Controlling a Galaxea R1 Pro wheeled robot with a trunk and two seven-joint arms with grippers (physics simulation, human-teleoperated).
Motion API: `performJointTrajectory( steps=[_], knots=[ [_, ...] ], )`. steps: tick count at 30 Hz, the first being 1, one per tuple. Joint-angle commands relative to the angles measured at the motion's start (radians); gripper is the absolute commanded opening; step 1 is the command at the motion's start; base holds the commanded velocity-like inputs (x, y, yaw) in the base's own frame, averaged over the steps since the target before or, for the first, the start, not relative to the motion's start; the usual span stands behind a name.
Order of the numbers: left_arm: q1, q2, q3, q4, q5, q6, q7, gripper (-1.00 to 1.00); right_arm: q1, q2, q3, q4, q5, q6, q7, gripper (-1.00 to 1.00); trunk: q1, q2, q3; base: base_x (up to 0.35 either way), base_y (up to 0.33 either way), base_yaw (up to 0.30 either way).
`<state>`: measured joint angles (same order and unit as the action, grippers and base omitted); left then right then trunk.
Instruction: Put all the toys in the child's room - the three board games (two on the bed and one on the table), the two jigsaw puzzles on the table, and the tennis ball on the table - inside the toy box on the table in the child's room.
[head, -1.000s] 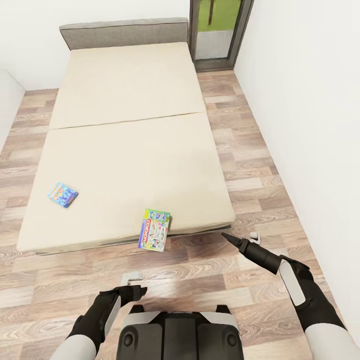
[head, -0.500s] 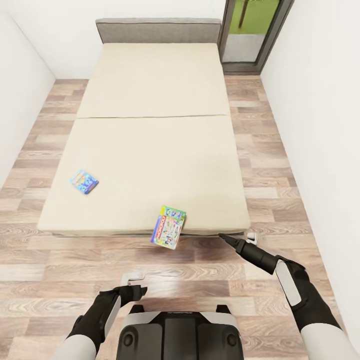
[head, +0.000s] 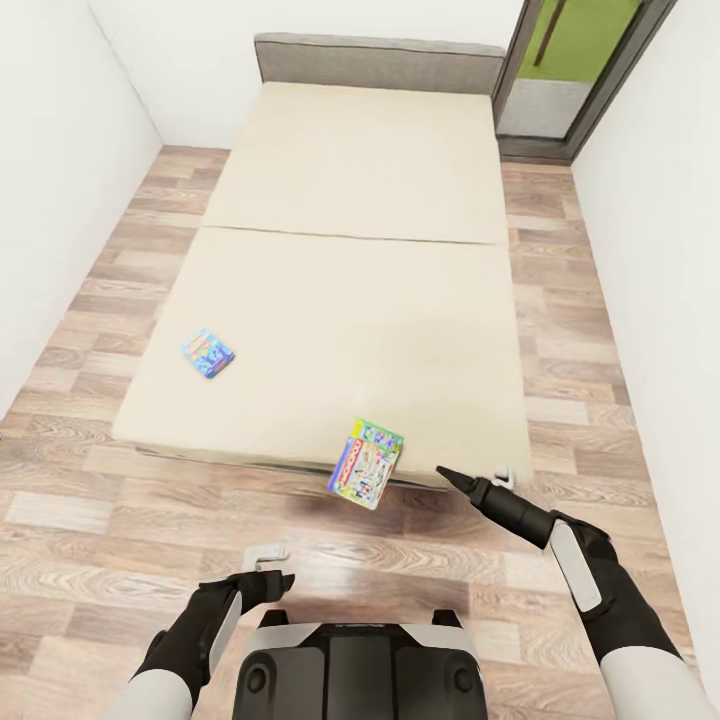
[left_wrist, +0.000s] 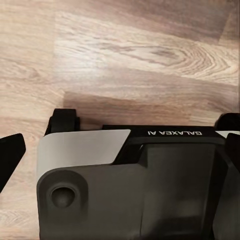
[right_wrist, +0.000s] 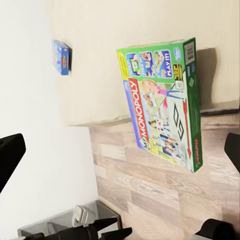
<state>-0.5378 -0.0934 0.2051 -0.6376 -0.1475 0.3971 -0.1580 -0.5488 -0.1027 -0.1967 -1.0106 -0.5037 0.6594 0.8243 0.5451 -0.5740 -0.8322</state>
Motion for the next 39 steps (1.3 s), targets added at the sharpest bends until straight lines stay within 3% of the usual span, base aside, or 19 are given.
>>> performJointTrajectory(
  steps=[1,23,39],
  knots=[
    [0.000,-0.002,0.008,-0.002,-0.011,0.006,-0.009,1.00,0.000,0.000,-0.001,0.000,-0.005,0.006,0.001,1.00,0.001,-0.001,-0.001,0.139,-0.044,0.054],
    [0.000,-0.002,0.007,-0.002,-0.012,0.007,-0.010,1.00,0.000,0.000,0.001,0.000,-0.007,0.005,0.001,1.00,0.001,-0.001,0.016,0.018,-0.126,-0.090],
    [-0.001,0.002,0.009,-0.004,-0.011,0.008,-0.011,1.00,0.000,0.000,0.008,-0.034,0.002,0.006,0.000,1.00,0.001,-0.001,0.017,0.000,-0.018,-0.006]
  ],
)
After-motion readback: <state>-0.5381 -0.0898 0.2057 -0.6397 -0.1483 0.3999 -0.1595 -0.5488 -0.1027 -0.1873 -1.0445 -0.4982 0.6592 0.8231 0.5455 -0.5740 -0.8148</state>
